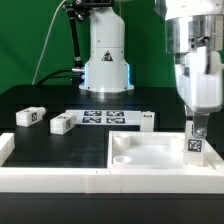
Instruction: Assemble one leg
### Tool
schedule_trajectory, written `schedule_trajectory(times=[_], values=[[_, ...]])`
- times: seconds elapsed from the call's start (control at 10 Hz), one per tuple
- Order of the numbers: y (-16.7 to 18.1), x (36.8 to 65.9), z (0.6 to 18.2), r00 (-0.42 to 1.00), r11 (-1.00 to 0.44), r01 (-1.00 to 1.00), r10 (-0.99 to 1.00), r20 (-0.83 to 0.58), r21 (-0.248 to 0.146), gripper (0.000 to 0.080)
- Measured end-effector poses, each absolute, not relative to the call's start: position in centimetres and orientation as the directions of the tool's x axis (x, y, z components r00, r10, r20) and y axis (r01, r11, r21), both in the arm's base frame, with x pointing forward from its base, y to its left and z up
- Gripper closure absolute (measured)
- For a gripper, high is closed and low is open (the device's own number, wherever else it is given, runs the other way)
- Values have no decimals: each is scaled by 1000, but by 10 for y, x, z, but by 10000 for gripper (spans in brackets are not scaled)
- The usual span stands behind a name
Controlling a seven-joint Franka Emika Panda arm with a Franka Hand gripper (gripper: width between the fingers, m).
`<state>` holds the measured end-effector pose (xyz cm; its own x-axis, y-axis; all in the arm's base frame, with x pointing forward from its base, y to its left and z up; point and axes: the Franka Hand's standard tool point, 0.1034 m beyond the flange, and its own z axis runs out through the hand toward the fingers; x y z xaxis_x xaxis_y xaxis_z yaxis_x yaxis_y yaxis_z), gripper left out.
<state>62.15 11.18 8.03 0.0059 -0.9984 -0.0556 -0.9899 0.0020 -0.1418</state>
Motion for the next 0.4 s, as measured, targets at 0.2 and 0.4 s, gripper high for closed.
schedule_trajectory(times=[0.2,0.4], values=[[112,622,80,172,-166,-974,-985,-30,-151,159],[112,622,80,173,-166,-974,-984,-31,-151,151]])
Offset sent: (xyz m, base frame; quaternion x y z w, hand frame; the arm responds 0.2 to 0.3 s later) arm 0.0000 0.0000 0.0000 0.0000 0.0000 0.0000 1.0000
